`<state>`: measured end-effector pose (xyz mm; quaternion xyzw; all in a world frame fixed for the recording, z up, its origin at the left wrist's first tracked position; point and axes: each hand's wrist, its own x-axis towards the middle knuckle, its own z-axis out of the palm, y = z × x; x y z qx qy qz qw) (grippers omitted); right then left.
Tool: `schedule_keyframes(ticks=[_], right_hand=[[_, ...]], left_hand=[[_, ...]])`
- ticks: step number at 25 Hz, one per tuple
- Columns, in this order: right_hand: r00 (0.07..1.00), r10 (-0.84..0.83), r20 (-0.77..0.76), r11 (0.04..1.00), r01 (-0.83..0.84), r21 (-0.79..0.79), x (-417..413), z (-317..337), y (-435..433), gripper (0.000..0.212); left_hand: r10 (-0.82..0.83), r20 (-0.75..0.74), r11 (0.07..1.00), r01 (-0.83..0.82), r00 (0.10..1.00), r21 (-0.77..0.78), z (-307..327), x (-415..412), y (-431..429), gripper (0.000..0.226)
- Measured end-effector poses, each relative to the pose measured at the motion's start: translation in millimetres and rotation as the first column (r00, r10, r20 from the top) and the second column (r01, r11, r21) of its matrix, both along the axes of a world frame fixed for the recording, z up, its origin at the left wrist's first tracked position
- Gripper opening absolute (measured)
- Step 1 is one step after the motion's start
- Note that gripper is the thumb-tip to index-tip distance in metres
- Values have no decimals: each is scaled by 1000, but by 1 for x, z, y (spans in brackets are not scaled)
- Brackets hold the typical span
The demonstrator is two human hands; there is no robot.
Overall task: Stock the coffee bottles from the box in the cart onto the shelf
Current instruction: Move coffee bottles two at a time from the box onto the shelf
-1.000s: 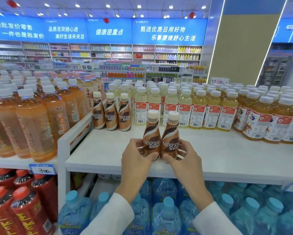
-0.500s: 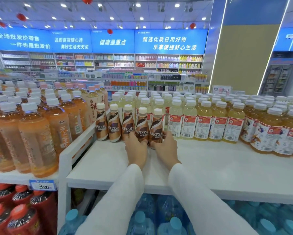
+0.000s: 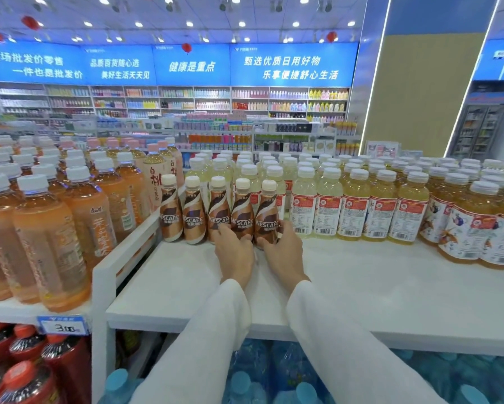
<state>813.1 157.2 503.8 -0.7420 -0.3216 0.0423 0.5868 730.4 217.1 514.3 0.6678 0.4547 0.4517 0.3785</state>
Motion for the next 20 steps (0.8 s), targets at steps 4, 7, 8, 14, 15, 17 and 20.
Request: schedule_keyframes(ticks=[4,7,8,14,15,17,20], right_hand=[[1000,5,18,1000,-5,-2,1,0,1,55],[999,4,36,1000,-4,-4,2,-1,2,54],[999,2,36,1000,-2,-10,2,-2,2,54],[997,72,16,996,-71,-62,-9,5,-20,70],[996,87,30,991,-84,-105,-13,8,-32,67],[994,99,55,976,-86,-201,-22,9,-59,59],[995,79,67,979,-65,-193,-46,7,-108,56]], left_hand=[[2,4,1000,-2,1000,0,-1,0,1,42],[6,20,1000,-6,1000,7,-3,0,3,42],[5,25,1000,-5,1000,11,-3,-1,3,42],[-31,10,999,31,999,21,-7,-15,-7,43],[-53,2,998,53,999,35,-9,-22,-10,43],[-72,-91,997,75,993,22,-9,-39,-24,48],[-59,-164,996,68,985,49,-7,-71,-59,55]])
